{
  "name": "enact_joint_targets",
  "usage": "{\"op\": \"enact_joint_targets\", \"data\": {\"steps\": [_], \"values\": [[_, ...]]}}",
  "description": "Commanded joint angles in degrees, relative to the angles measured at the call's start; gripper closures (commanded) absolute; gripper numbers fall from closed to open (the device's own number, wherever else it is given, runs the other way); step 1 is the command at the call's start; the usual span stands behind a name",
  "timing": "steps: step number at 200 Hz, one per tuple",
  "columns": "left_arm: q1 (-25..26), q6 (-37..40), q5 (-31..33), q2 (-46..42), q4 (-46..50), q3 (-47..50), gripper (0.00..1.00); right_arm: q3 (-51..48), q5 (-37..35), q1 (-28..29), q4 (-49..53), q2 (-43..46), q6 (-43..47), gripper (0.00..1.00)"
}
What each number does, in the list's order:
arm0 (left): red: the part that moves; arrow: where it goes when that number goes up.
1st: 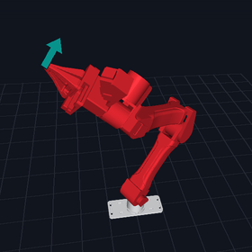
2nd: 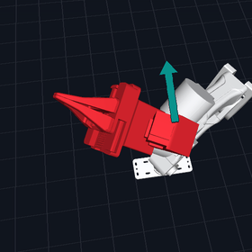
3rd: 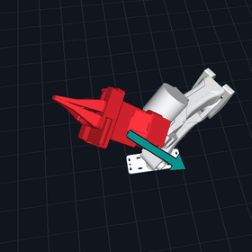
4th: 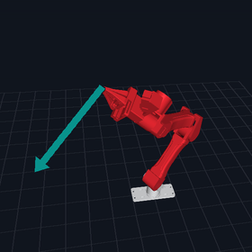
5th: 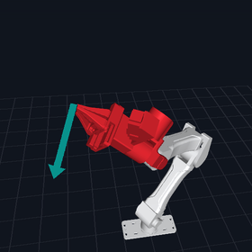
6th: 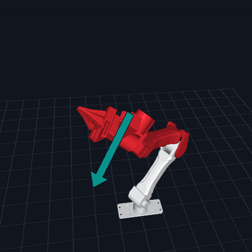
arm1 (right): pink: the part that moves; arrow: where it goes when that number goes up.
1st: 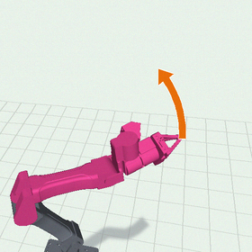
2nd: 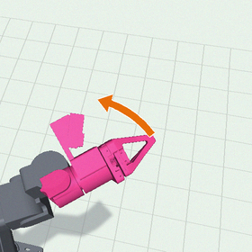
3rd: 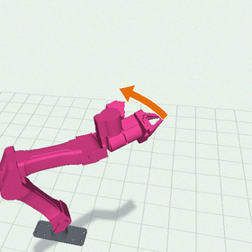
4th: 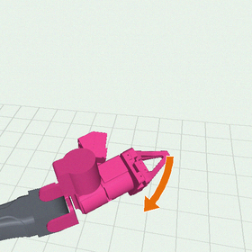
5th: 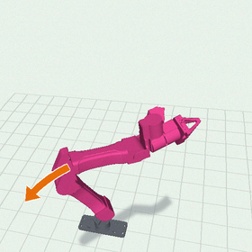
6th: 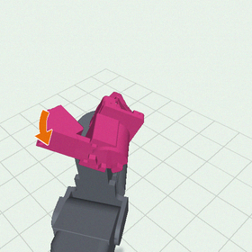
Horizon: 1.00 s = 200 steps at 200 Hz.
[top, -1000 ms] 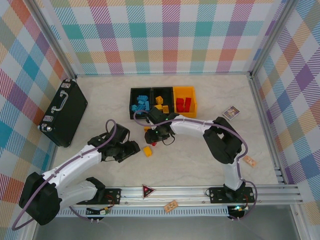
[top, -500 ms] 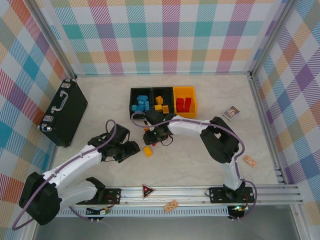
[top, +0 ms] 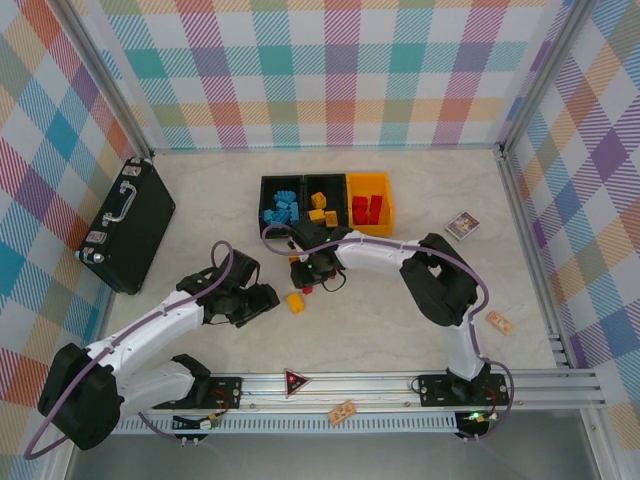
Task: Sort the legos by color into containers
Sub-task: Pick up the lego from the center of the table, then place the lego in the container.
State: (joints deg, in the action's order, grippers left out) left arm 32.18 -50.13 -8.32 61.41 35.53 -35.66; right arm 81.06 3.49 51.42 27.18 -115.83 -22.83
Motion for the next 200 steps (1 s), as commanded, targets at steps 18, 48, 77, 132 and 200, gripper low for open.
{"op": "enact_joint_targets", "data": {"steps": [18,48,77,132,200], "values": [[0.66,-0.32,-0.6,1.52,-2.36,0.18,0.38,-3.88,-2.21,0.22,1.47,7.28,0.61,0.8],[1.79,0.09,-1.35,3.81,-5.28,-1.66,0.39,-6.95,-3.38,-1.48,1.79,12.69,-0.37,0.8],[3.88,0.78,-1.42,7.89,-7.48,-5.33,0.38,-9.31,-4.73,-4.78,2.61,16.8,-0.57,0.8],[9.08,0.72,-1.27,16.66,-11.03,-12.26,0.39,-8.2,-6.08,-14.63,4.0,19.8,0.23,0.8],[12.99,0.99,-0.87,21.36,-12.31,-17.26,0.4,5.65,-8.16,-24.16,5.61,9.46,0.76,0.8]]}}
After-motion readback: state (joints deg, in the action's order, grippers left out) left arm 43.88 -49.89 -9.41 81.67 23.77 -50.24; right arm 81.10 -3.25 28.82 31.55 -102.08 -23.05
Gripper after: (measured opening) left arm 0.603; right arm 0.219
